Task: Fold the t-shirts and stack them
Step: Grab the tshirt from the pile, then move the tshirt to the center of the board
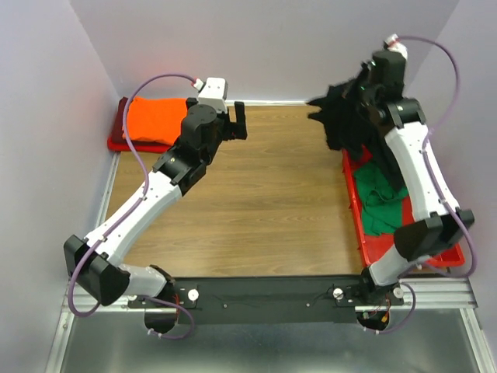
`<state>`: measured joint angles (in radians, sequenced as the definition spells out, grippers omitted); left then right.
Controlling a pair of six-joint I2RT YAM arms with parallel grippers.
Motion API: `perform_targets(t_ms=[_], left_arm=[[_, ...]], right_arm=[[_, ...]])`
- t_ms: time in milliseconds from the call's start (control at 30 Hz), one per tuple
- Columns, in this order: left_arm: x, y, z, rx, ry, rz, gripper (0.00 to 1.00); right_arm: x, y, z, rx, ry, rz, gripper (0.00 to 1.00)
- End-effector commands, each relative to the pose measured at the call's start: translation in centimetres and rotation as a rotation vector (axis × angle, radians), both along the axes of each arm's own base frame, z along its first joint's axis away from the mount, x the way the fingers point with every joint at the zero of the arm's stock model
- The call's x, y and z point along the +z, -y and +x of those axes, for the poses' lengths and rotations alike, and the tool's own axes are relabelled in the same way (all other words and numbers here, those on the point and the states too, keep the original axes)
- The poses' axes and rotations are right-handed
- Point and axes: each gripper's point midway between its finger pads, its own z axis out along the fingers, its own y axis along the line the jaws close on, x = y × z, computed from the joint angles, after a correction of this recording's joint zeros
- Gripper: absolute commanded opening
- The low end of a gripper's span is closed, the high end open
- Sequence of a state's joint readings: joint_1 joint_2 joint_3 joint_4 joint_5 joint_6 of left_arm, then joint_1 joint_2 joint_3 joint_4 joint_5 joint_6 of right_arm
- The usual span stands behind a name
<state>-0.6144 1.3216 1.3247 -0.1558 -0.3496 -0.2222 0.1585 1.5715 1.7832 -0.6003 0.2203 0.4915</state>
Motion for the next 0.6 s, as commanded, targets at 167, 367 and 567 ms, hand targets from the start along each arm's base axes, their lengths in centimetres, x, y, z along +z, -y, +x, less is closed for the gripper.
perform_targets(t_ms=[167,367,567], left_arm=[[3.9,-1.3,2.6,0.151,0.101,-0.061,0.98],[3.3,-0.9,4.9,0.22,0.103,-0.055,0.98],[0.6,-1.0,5.8,0.275,0.061,-0.076,0.98]], right_arm=[[8.7,-14.2,4.4,0.386,0.253,-0.051,0.0],[3.3,-20.2,5.3,0.512,0.172,-0.059,0.01],[-4.6,-23.9,3.8,0.582,0.035,-0.118,0.0]])
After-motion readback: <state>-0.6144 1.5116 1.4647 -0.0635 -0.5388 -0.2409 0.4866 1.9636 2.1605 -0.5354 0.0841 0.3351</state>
